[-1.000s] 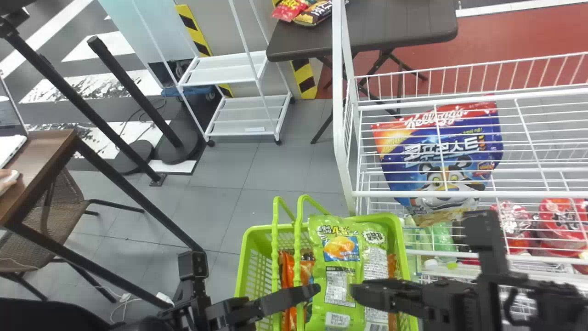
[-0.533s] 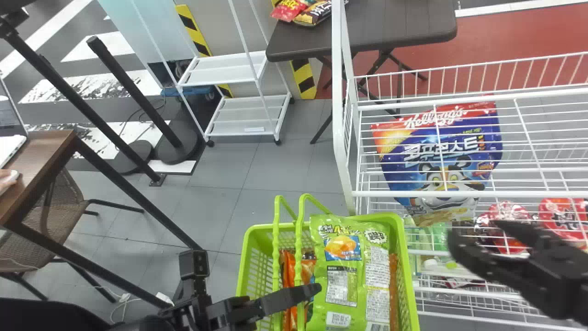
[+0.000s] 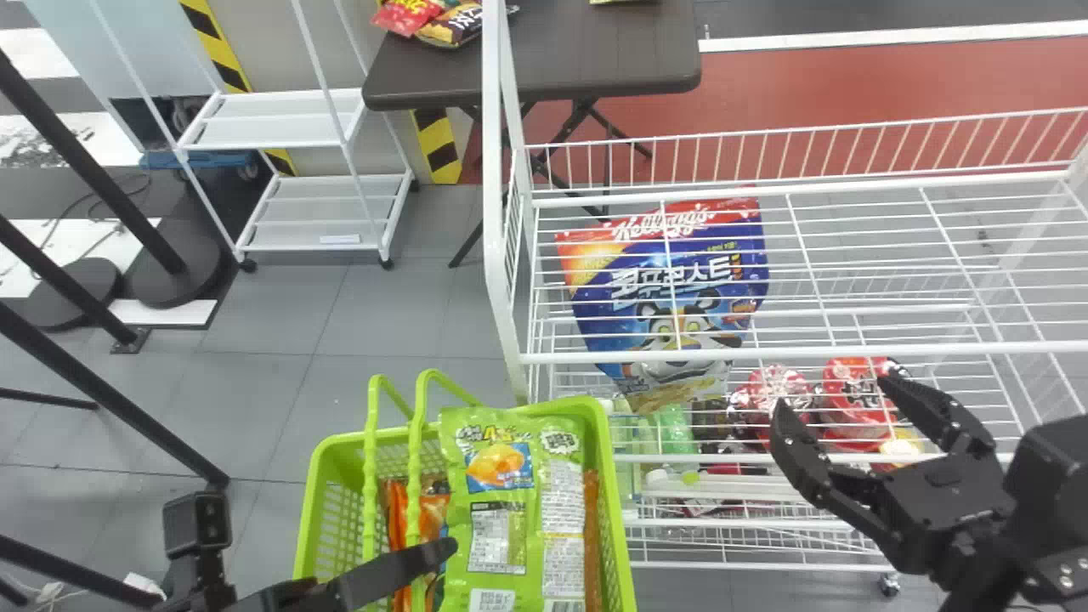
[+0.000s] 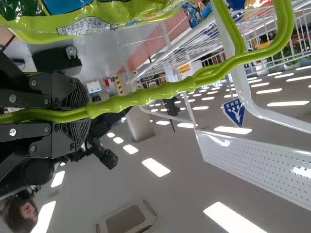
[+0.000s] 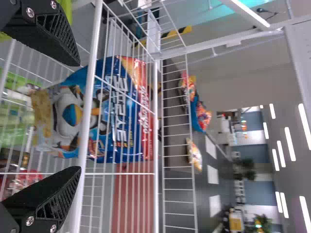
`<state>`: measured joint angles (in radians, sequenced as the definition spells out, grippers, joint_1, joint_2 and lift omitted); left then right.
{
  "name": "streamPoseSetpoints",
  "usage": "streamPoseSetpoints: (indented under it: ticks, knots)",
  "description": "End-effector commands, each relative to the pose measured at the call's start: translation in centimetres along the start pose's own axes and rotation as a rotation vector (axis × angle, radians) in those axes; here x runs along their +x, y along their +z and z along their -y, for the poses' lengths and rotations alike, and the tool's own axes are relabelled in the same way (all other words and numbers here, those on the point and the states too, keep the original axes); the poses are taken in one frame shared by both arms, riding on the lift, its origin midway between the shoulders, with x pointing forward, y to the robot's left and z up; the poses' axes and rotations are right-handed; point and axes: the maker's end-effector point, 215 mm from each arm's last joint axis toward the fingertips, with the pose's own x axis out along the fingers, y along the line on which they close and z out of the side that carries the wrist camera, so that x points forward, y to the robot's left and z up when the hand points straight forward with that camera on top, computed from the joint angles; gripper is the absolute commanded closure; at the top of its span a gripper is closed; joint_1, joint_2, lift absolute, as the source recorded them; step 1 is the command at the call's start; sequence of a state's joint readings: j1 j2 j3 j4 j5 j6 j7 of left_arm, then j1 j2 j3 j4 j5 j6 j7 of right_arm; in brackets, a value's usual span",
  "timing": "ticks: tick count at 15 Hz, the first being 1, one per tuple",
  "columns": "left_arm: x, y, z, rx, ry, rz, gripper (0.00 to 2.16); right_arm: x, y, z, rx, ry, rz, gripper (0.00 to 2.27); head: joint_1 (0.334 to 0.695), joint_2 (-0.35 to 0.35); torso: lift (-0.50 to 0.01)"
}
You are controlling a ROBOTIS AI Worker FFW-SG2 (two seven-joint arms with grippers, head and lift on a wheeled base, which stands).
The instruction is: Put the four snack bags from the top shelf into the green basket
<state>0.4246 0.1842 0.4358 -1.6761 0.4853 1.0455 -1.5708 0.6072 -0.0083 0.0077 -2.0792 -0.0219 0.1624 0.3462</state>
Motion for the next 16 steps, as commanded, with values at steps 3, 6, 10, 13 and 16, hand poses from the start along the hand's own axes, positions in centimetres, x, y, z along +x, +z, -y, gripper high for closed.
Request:
streamPoseSetpoints:
  ticks: [3,6,10,13,16]
  knots:
    - [-0.4,-0.2,0.3,-0.002,-0.005,0.017,2.15,-1.8,-2.3,1.5,-0.028,-0.014,0.024,0.04,0.695,0.115,0.0]
    - [-0.4,-0.6,0.3,-0.008,-0.006,0.021,2.15,-2.5,-2.5,1.7,-0.037,-0.02,0.032,0.04,0.695,0.093,0.0]
    - [-0.8,-1.0,0.4,-0.01,0.0,0.032,2.15,-2.6,-2.3,1.8,-0.038,-0.021,0.035,0.04,0.695,0.083,0.0]
    - [-0.9,-1.1,0.6,-0.009,0.001,0.036,2.15,-2.7,-2.4,1.8,-0.028,-0.021,0.036,0.04,0.695,0.085,0.0]
    - [-0.8,-1.3,0.6,-0.01,0.0,0.037,2.15,-2.8,-2.5,1.7,-0.023,-0.021,0.035,0.04,0.695,0.085,0.0]
